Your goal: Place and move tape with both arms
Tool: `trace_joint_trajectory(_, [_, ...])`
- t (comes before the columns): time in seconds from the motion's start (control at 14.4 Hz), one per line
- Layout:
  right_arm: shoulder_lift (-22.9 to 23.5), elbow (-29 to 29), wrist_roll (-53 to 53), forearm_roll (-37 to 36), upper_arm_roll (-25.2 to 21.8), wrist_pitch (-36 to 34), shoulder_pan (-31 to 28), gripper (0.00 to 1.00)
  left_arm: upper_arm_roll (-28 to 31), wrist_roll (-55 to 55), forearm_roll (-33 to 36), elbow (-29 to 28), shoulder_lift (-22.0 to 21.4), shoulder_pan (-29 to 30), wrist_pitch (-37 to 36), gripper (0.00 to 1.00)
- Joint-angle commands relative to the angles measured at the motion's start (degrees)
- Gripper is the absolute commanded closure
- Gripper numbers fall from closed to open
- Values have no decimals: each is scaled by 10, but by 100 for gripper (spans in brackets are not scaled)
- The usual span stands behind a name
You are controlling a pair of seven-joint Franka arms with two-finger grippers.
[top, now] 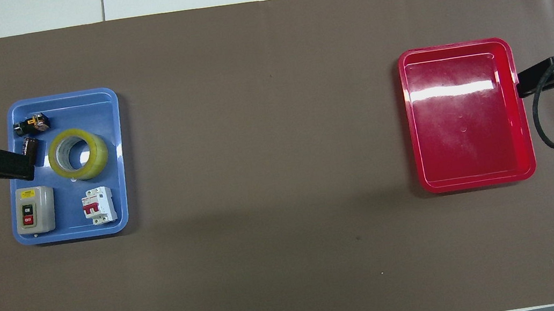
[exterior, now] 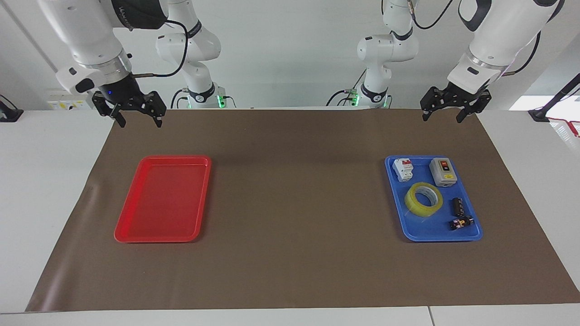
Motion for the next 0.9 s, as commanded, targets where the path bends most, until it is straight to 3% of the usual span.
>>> trace_joint_trajectory(0.0, [-14, -17, -9, -1, 1, 9, -5, 0, 2, 4, -13, -11, -6, -1, 4, 0])
trace_joint_trajectory(0.7, [-14, -16, -10, 0, 1, 7, -5, 0, 3, 2, -12, -10, 4, 5, 31, 0])
trace_joint_trajectory(0.83, [-14, -15, -10, 0, 1, 7, -5, 0, 5, 2, -4, -10, 36, 8, 69, 0])
